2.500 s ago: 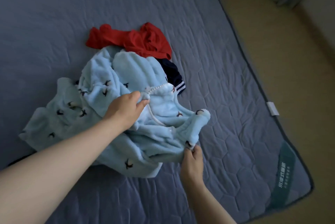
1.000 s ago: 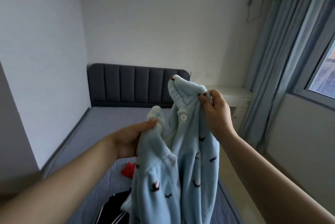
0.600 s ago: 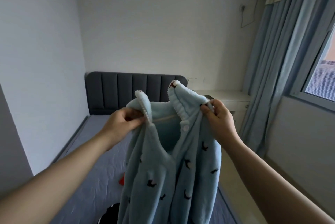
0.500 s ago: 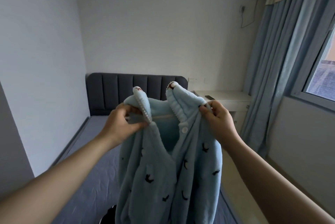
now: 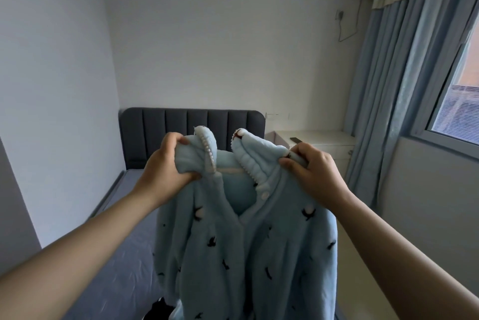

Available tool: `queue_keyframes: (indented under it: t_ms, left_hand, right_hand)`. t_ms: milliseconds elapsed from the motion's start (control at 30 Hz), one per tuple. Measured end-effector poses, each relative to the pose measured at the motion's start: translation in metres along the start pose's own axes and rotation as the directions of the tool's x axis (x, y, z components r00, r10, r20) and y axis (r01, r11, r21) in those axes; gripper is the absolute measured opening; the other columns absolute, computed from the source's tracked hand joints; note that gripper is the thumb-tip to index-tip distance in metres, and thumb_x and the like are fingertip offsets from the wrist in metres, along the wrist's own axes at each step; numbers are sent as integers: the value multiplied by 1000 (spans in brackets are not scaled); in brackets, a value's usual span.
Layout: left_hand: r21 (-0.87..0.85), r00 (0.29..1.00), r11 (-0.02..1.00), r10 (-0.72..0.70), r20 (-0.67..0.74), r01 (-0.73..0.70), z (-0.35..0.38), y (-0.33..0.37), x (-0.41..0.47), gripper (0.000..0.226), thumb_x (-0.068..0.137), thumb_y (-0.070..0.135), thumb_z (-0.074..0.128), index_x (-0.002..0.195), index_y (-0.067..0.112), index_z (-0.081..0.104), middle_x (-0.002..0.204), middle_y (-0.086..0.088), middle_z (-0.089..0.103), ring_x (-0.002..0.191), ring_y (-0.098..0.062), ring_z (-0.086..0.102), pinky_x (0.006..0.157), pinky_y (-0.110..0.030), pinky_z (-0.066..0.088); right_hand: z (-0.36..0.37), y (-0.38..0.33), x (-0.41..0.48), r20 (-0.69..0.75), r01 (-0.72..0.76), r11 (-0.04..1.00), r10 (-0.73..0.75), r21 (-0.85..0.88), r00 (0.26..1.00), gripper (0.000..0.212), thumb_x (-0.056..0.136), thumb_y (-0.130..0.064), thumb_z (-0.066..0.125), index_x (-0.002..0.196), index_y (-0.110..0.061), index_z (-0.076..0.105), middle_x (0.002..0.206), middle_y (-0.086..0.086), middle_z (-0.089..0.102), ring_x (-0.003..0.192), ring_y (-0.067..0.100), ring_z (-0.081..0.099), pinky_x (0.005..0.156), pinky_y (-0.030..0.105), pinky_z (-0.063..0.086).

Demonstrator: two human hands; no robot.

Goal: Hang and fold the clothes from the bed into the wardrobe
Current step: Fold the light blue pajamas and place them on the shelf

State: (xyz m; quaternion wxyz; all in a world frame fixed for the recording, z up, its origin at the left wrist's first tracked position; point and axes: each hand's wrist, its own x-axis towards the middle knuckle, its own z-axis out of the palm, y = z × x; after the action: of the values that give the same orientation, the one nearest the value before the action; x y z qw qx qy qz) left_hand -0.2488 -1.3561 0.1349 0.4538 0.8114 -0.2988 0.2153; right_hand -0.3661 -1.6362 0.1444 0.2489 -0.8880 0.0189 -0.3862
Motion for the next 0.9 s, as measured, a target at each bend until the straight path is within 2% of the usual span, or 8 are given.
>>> queue_keyframes:
  t_ms: [67,133,367,467,533,600,767,900]
  left_hand:
    - [17,999,999,-28,-23,29,-2,-1,1,71,61,25,88,113,18,40,87,10,59,78,-1,58,60,-19,46]
    - [65,998,996,-59,-15,60,-1,-2,-1,68,63,35,86,111,18,40,84,7,59,75,-8,59,61,-30,49]
    - [-19,958,959,-279,72,281,19,-11,-26,40,79,45,73,101,17,54,86,7,61,77,-10,58,59,-27,42]
    - [-127,956,949,-275,106,287,31,-16,-43,35,86,39,67,81,5,62,69,-6,60,64,-20,53,55,-28,37]
    - [-165,959,945,-271,80,281,34,-14,-49,28,89,33,63,84,5,64,75,-12,63,66,-21,54,58,-30,39]
    - [-206,971,949,-234,39,237,31,-10,-50,16,90,30,61,92,14,64,84,-5,66,74,-17,59,63,-30,44]
    - [-178,994,980,-103,-42,94,24,12,-51,1,93,26,58,92,26,58,81,17,63,74,2,57,59,-8,40]
    - [-163,992,983,-97,-76,83,20,23,-65,4,92,24,59,88,25,58,79,12,63,71,0,56,59,-9,39]
  right_hand:
    - [-1,2,-3,-25,-15,1000,15,10,1000,26,87,-36,65,80,-13,56,66,-2,57,64,12,50,61,27,40]
    - [0,1,-7,-78,-42,998,46,53,996,28,89,-33,62,78,-10,52,63,0,53,60,10,46,57,23,37]
    - [1,-7,-9,-94,-130,957,159,259,983,29,93,-30,57,79,-7,48,66,-4,46,56,1,38,52,13,33]
    - [-1,-8,-11,-68,-125,953,149,277,986,26,92,-32,59,75,-16,48,65,-9,47,57,-1,41,51,10,34]
    - [-5,-5,-12,-61,-140,958,160,250,985,27,91,-32,60,74,-15,49,62,-9,46,55,-2,41,50,11,34]
    - [-11,2,-14,-42,-175,964,187,202,981,27,89,-34,61,75,-13,52,61,-9,47,54,-1,42,49,12,34]
    - [-26,20,-26,10,-152,978,152,141,988,27,90,-35,60,75,-13,53,60,-7,46,56,1,41,50,14,34]
    - [-25,18,-37,29,-149,972,146,180,989,22,92,-31,60,77,-16,52,62,-6,48,57,-1,43,52,11,36]
